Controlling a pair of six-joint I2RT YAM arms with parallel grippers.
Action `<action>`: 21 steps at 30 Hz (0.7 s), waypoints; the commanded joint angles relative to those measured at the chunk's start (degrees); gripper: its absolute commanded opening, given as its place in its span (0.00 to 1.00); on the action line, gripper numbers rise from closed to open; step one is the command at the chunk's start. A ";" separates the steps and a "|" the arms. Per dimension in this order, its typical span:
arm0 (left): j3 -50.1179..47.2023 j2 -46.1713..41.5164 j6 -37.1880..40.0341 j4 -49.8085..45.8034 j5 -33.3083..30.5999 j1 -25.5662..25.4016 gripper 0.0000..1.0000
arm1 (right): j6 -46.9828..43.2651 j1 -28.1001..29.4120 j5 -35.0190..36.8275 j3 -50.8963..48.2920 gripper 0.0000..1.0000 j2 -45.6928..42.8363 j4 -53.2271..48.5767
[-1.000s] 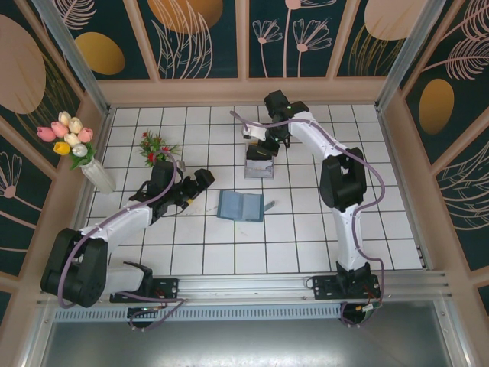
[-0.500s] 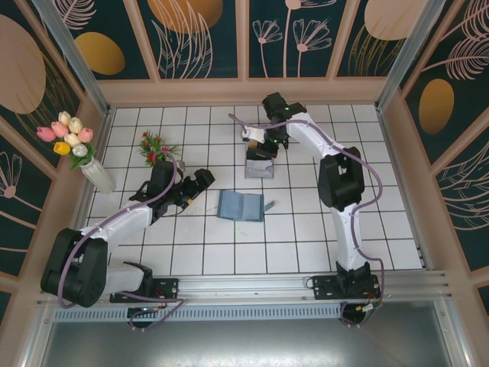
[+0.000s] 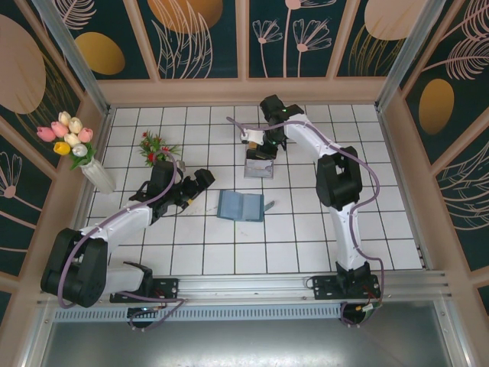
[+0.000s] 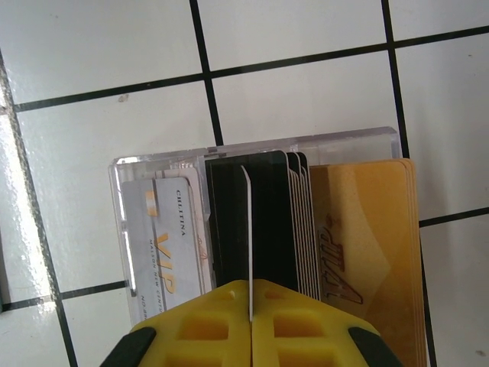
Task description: Take the credit cards out of the card holder
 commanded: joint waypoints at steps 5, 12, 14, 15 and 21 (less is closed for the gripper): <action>0.94 -0.63 0.33 1.55 1.37 0.33 0.99 | 0.27 0.78 3.90 -0.51 0.12 1.20 1.67; 0.74 -0.72 0.33 1.73 1.52 0.27 0.99 | 1.47 1.06 4.07 0.76 0.23 1.21 1.30; 0.65 -0.81 0.23 1.86 1.56 0.28 0.99 | 2.04 1.09 4.27 1.09 0.24 0.94 1.61; 0.66 -0.81 0.24 1.94 1.53 0.28 0.99 | 2.06 1.08 4.29 1.19 0.24 0.73 1.62; 0.52 -0.81 0.12 2.19 1.74 0.27 0.99 | 2.73 1.06 4.74 1.30 0.23 -0.40 2.14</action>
